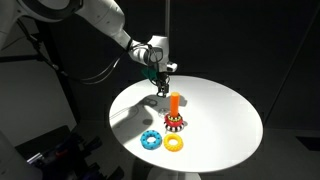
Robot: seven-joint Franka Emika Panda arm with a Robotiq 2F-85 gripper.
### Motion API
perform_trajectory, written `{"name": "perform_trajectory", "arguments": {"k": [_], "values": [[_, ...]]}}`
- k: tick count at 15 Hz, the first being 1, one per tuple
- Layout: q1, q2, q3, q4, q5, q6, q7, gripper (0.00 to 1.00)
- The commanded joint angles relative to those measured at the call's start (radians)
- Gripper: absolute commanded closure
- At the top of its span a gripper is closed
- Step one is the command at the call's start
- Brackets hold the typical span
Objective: Pick up the green ring and put it on the stack of rings
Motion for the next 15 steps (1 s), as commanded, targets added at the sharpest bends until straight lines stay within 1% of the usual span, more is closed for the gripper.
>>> {"name": "perform_trajectory", "arguments": {"k": [1,4,9,15], "values": [[-0.001,-0.087,-0.017,-0.048,-0.016,-0.054,0.029,0.55],[-0.004,-0.137,-0.028,-0.070,-0.022,-0.086,0.036,0.55],[-0.015,-0.233,-0.040,-0.154,-0.037,-0.106,0.036,0.55],[-0.058,-0.334,-0.043,-0.241,-0.018,-0.119,0.024,0.55]]}}
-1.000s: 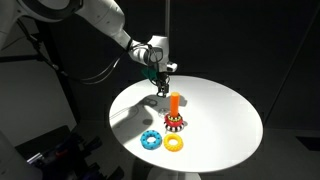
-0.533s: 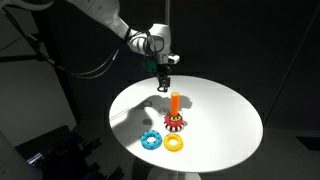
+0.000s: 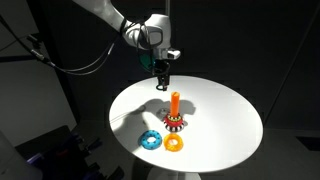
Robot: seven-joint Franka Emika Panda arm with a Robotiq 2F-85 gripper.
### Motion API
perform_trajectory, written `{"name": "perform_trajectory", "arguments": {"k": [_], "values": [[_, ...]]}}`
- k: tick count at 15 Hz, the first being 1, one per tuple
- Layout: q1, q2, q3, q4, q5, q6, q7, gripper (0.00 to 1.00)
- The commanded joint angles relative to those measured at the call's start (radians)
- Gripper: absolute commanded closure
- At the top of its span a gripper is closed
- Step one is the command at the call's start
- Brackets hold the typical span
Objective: Pick up the green ring and put it on the stack of rings
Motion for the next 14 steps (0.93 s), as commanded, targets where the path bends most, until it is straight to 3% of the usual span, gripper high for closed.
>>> {"name": "perform_trajectory", "arguments": {"k": [1,9,14], "values": [[-0.035,-0.084,0.003,-0.064,0.003,-0.032,0.009,0.55],[-0.098,-0.183,-0.019,-0.091,-0.006,-0.117,0.055,0.55],[-0.123,-0.200,-0.039,-0.099,-0.014,-0.111,0.086,0.55]]}}
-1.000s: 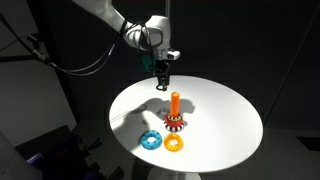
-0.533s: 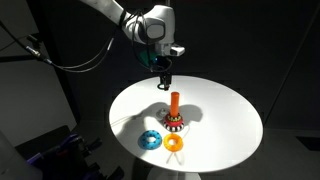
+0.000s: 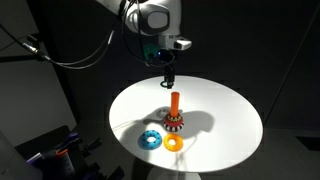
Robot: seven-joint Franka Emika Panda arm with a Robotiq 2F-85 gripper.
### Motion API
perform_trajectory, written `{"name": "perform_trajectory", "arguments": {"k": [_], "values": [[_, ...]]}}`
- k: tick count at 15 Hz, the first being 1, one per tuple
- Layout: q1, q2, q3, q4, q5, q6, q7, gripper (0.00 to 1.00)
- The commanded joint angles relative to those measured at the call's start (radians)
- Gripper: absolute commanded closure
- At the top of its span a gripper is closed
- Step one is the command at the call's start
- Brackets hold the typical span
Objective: Pick up the green ring and put it on the stack of rings
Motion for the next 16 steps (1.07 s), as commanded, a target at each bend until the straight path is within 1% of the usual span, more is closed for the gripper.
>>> {"name": "perform_trajectory", "arguments": {"k": [1,9,16], "values": [[-0.017,-0.027,-0.012,-0.022,-0.015,0.007,0.042,0.55],[-0.043,0.026,-0.025,0.013,0.009,0.041,0.048,0.55],[-0.046,0.098,-0.019,0.045,0.036,0.098,0.034,0.55]]}}
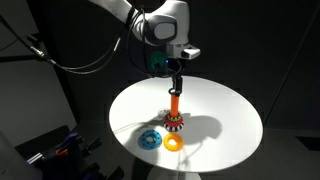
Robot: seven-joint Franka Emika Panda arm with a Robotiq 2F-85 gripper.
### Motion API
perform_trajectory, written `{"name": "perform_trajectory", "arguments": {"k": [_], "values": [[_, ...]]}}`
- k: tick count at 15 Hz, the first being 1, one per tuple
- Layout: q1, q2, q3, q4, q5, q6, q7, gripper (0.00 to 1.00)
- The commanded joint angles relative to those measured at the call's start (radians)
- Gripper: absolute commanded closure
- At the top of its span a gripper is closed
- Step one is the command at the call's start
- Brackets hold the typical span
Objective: Pick up the green ring and put it on the stack of rings
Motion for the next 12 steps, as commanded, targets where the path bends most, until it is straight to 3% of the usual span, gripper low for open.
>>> {"name": "perform_trajectory", "arguments": {"k": [1,8,10,12], "values": [[-0.008,0.041,0.007,0.040,0.025,0.008,0.001,0.55],[-0.019,0.074,0.017,0.050,0.082,0.002,-0.035,0.55],[-0.019,0.070,0.019,0.045,0.098,-0.001,-0.043,0.07],[-0.017,0.063,0.020,0.040,0.104,-0.002,-0.046,0.01]]}}
